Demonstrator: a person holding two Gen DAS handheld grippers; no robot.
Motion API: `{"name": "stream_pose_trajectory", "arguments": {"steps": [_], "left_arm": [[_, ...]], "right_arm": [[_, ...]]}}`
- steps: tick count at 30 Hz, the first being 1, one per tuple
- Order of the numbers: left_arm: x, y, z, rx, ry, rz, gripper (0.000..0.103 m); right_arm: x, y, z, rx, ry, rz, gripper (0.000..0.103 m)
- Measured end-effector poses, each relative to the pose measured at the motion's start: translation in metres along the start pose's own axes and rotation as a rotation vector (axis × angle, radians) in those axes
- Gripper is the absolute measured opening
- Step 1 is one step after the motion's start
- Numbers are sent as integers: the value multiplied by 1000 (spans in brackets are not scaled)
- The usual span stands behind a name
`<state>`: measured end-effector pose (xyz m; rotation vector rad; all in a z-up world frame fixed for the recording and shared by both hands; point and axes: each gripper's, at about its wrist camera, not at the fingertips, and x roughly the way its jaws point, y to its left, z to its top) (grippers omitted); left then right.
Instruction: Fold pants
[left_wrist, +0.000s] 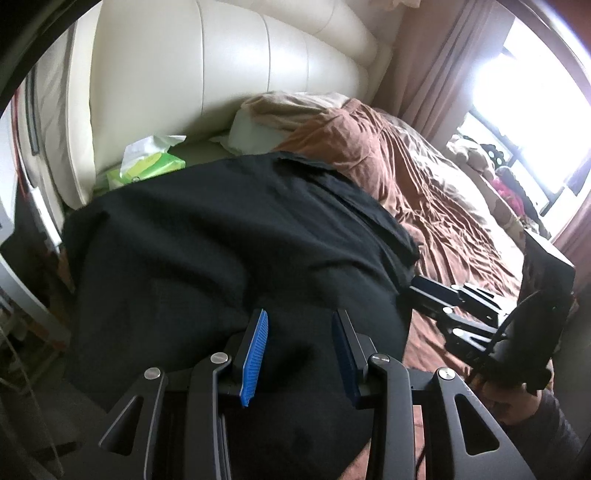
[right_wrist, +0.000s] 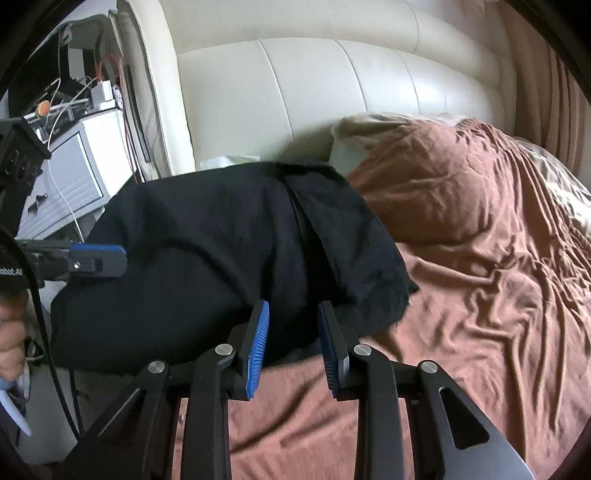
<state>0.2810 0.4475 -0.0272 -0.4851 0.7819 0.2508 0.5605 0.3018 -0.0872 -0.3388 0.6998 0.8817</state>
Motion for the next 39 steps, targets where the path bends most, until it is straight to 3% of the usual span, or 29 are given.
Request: {"name": "stream_pose_trajectory", "arguments": {"steps": [7,11,15,18,21,23,27,39], "left_arm": [[-32,-22,-6,21,-29,6,39],[-48,-39,-9,46,-52,38,64],[-67,-62,-16,81,-81,37,82],[-81,-80,-21,116,-101,53,97],[-98,-103,-28,151,-110,10,103],[-106,-116,-33,174,-110,10,102],[-126,-149,-49,224,-124,13,103],[-179,-196,-96,260,-176,-29,103]], "right_arm": [[-50,2,1,32,10,-10,24],[-84,3,-3,47,22,-21,26],[-129,16,-10,9,-13,-91,73],[-162,19,-16,18,-25,-119,76],[-194,18,-27,45,-37,-147,85],[-211,19,-33,63,-34,-168,87],[-252,22,-47,86,-48,-213,103],[-360,38,-97,186,-87,-266,103]]}}
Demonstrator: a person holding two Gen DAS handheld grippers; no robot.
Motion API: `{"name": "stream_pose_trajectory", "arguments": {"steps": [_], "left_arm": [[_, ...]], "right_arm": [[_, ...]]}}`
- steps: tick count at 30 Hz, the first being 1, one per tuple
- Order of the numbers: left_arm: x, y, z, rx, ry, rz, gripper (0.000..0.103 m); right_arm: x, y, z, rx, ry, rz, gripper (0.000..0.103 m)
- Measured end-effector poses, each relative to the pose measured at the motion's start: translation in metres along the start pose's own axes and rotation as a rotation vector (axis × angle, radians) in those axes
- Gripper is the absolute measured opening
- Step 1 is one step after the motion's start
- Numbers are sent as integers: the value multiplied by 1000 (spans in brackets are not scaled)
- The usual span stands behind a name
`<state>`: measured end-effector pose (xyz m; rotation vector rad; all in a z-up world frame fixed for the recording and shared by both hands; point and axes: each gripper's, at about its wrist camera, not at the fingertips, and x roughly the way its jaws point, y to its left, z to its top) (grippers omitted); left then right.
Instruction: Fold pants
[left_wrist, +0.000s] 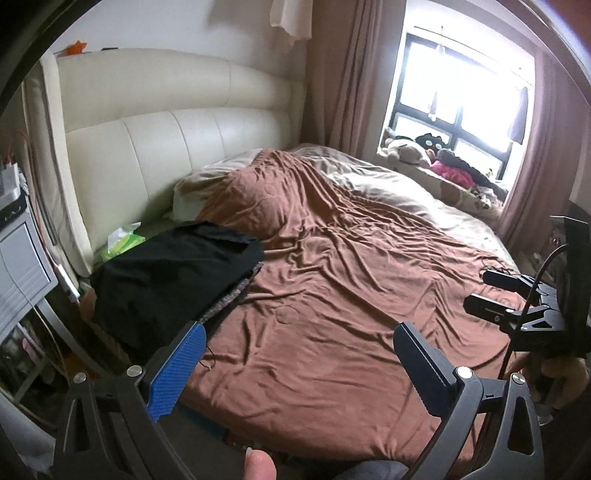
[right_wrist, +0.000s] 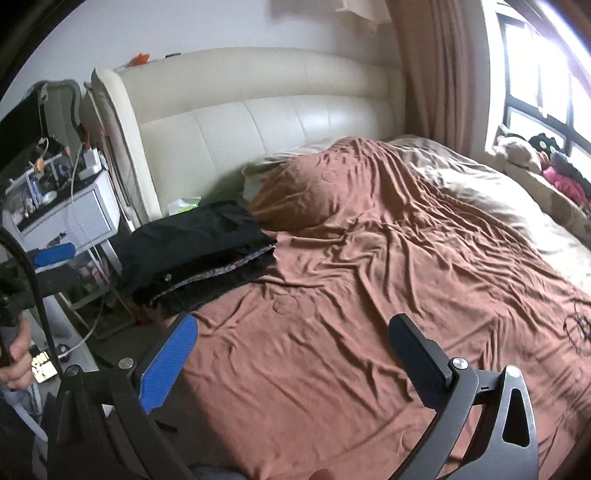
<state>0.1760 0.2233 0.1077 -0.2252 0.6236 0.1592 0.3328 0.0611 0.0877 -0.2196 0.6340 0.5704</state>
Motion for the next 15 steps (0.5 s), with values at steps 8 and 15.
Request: {"name": "stream_pose_trajectory", "arguments": {"steps": [8,15], "left_arm": [[-29,-34,-25,39,-15,-45,103],[-50,-52,-46,64,-36,-64,103]], "right_arm": [[-59,9,-33,12,-15,-53,103],[-104,20,-59,14,-28,-93,103]]}}
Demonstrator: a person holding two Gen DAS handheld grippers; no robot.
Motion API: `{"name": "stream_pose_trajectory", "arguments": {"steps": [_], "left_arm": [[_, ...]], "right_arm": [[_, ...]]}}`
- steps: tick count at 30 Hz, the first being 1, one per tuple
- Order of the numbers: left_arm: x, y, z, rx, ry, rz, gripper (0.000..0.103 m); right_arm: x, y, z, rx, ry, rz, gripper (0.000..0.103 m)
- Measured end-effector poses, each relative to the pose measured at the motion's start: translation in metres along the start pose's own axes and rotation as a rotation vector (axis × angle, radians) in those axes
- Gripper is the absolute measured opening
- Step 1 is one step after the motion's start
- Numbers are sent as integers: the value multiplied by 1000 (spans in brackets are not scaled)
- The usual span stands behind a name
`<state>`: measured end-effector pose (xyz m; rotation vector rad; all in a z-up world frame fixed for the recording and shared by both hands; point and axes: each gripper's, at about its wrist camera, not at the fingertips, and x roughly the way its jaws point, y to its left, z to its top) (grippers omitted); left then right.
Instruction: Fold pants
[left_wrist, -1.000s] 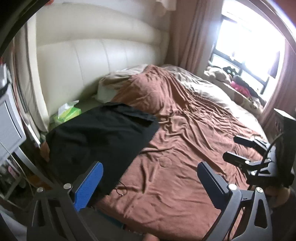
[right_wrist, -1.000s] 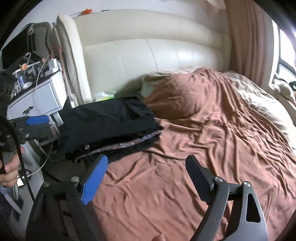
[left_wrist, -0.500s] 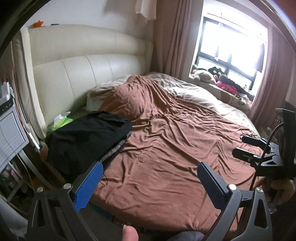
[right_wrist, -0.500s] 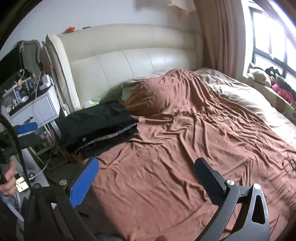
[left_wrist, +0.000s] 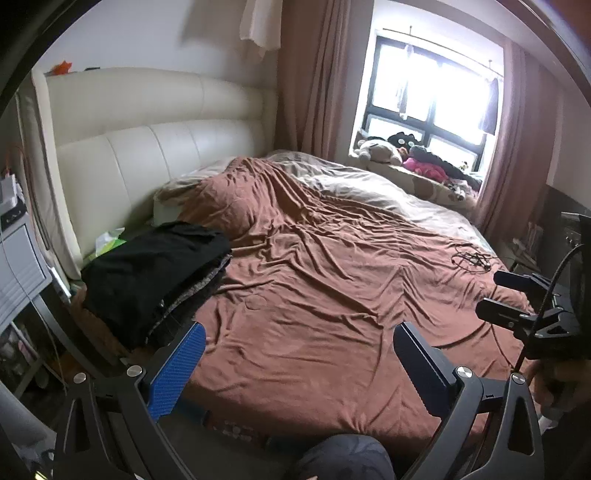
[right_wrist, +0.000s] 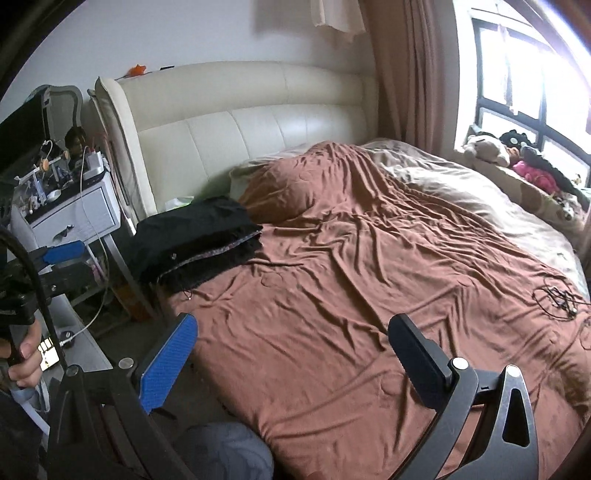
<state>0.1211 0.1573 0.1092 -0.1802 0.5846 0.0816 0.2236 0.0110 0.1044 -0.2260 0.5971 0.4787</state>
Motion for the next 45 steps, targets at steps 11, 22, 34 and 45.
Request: {"name": "stream_pose_trajectory", "arguments": {"steps": [11,22,34,45], "left_arm": [[-32,-17,-33,15,-40,-6,102],[-58,-30,-71,42,-105,-2,103],[-86,-36,-119,67,-166,23,103],[-104,-32,-146,59,-210,27,102]], "right_arm": [[-52,10,-40,3,-36,-61,103],[-90,15,-92,78,-50,-58,103],[-113,30,-147,117,-77,-109,103],[-137,41,-182,173,-147,-139,103]]}}
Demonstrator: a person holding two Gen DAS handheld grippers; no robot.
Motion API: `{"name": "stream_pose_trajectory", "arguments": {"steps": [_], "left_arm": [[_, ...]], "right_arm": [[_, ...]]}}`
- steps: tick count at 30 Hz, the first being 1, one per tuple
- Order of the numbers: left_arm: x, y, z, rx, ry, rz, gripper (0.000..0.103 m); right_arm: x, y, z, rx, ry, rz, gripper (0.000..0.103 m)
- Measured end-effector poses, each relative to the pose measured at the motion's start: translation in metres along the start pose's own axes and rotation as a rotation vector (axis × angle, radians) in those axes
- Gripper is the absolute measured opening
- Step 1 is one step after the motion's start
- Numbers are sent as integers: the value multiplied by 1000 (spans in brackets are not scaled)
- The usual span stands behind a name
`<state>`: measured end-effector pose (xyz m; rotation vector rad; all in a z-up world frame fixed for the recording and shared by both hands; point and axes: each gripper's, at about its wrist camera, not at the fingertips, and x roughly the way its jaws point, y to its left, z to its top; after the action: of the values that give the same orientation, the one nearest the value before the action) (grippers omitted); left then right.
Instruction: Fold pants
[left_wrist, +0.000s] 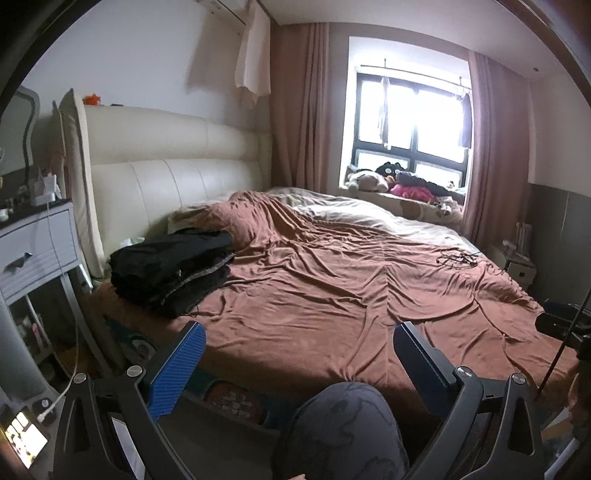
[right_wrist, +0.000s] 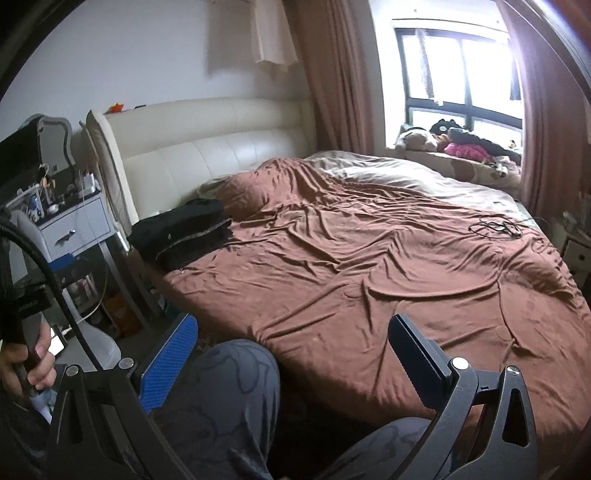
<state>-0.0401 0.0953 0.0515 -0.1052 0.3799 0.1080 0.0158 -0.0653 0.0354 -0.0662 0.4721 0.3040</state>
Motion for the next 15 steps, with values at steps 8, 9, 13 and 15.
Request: {"name": "stream_pose_trajectory", "arguments": {"steps": [8,9,13,15], "left_arm": [[-5,0,-7,-3,-16,-8,102],[-5,-1,-8,2,-16,-9,102],[-6,-4,-10,12,-18,-13,103],[-7,-5,-10,13,-18,-16,103]], "right_arm": [[-13,7,-19,-7,-36,-58,103],[-14,8,-20,-8,-41,-61,103],[-12,11,-24,-4,-42,-62,103],[-11,10,-25,-1,-39,-65,103]]}}
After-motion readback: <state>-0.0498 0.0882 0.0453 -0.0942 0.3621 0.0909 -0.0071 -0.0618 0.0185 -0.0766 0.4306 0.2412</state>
